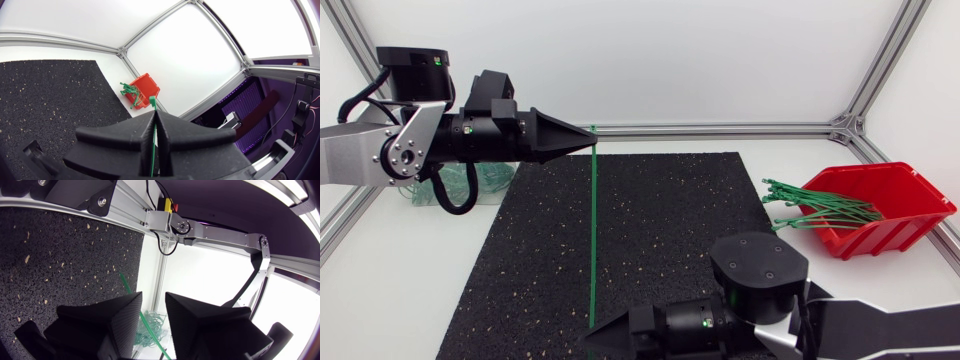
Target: Take a green cable tie from the red box, thread the tail through the head to close it, then place it in the transparent bin on the left.
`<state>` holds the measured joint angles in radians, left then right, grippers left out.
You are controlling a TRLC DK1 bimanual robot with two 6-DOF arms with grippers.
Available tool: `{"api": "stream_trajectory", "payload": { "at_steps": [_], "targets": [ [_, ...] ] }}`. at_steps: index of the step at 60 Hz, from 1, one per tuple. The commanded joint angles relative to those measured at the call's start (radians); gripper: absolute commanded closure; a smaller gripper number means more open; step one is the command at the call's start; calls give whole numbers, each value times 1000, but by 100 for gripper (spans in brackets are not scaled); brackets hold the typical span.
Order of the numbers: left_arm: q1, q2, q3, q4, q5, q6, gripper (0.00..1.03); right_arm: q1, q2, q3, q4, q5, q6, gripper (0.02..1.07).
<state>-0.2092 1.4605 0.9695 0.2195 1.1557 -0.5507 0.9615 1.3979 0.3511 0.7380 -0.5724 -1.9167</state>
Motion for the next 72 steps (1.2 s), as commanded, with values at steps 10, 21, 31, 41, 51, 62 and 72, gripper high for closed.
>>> {"api": "stream_trajectory", "payload": {
  "at_steps": [10,21,31,41,51,62,72],
  "targets": [
    [8,6,15,18,19,-29,100,-1,49,-12,18,28,-33,76],
    [14,6,14,21,21,-29,100,-7,4,-24,-5,32,-30,70],
    [11,0,14,20,21,-31,100,-41,-27,-26,-22,28,-28,70],
    [11,-6,9,20,21,-31,100,-72,-22,-14,-25,22,-30,70],
    [10,-8,8,21,21,-32,100,-73,7,-1,-15,20,-31,70],
    [7,-9,5,21,21,-32,100,-56,41,20,1,28,-33,70],
    [5,-8,5,21,21,-34,100,-38,56,29,12,29,-33,70]
  ]
}}
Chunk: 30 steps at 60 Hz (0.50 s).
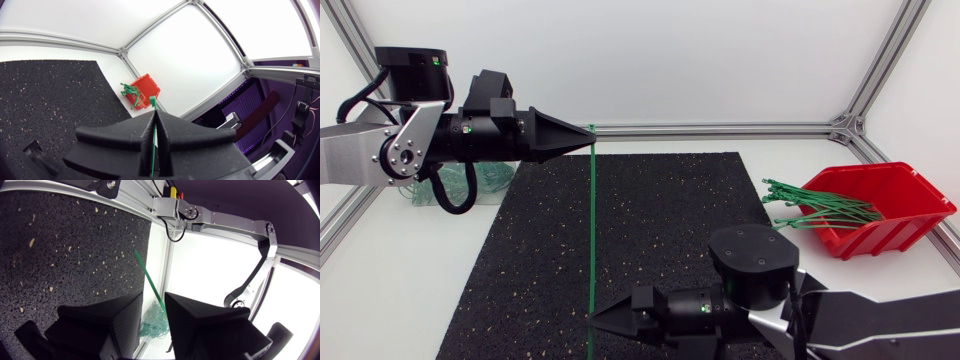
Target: Take a green cable tie from the red box, thread the tail through the head to close it, then place it in the transparent bin on the left.
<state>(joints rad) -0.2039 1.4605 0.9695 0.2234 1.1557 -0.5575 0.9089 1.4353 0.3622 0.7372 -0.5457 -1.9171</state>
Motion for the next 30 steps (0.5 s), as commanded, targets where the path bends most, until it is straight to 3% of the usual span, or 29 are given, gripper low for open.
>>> {"api": "stream_trajectory", "payload": {
  "at_steps": [1,11,21,30],
  "targets": [
    [0,-8,5,17,19,-27,100,16,17,18,13,3,-33,70],
    [-2,-6,5,19,19,-27,100,24,22,21,18,6,-36,73],
    [-3,-3,6,19,21,-27,100,21,22,17,25,9,-40,102],
    [-9,-2,5,19,21,-27,100,15,19,24,28,16,-40,101]
  ]
}}
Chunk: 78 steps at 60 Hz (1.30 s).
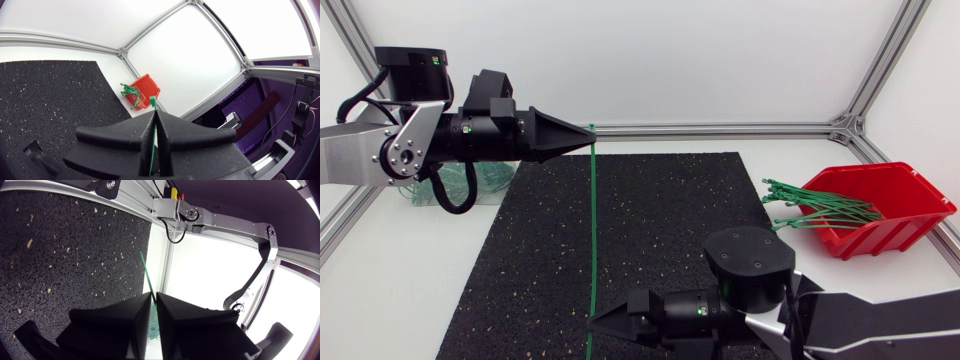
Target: Take a green cable tie from the red box, thread the tail through the head to close it, then place it in the transparent bin on the left.
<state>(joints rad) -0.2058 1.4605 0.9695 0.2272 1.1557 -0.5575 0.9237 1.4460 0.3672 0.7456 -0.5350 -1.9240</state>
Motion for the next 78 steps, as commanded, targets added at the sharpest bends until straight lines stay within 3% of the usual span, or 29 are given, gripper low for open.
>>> {"api": "stream_trajectory", "payload": {
  "at_steps": [1,15,46,50,54,61,66,78],
  "targets": [
    [-9,-3,5,15,21,-27,100,-2,8,19,20,6,-33,101],
    [-9,-19,-3,20,21,-27,100,-34,-45,13,18,-28,65,101],
    [-26,-118,-80,40,19,-27,100,-83,-208,-4,-18,-82,948,101],
    [-37,-131,-84,40,18,-30,100,-88,-228,4,-69,-85,1014,101],
    [-44,-141,-86,40,16,-33,100,-98,-254,44,-221,-82,1079,101],
    [-61,-155,-94,40,15,-35,100,-106,-254,70,-275,-85,1183,101],
    [-64,-163,-101,41,12,-33,100,-102,-262,101,-396,-88,1231,101],
    [-67,-187,-126,60,6,-32,100,-95,-268,202,-640,-186,1375,101]
  ]
}}
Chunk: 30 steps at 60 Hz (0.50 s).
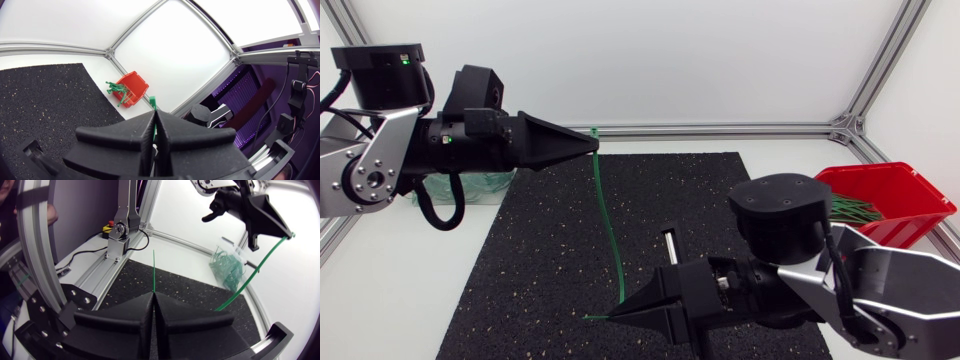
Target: Take a green cable tie from the red box, thread the tail through the head to close it, then place it in the transparent bin on the left.
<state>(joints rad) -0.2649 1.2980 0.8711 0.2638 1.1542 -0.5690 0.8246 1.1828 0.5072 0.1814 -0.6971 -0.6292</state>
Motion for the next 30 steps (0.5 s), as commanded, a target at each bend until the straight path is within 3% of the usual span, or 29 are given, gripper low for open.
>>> {"api": "stream_trajectory", "payload": {
  "at_steps": [1,4,8,11,30],
  "targets": [
    [-7,-26,-30,25,6,-20,100,5,-3,76,-105,-28,91,101],
    [-8,-42,-40,37,-2,-19,100,8,-3,132,-221,-41,175,101],
    [-13,-57,-52,54,-16,-17,100,7,1,183,-292,-41,368,101],
    [-16,-72,-60,60,-21,-15,100,8,-2,205,-330,-59,414,101],
    [-92,-183,-124,57,-126,9,100,-67,-18,340,-447,-323,744,101]
  ]
}}
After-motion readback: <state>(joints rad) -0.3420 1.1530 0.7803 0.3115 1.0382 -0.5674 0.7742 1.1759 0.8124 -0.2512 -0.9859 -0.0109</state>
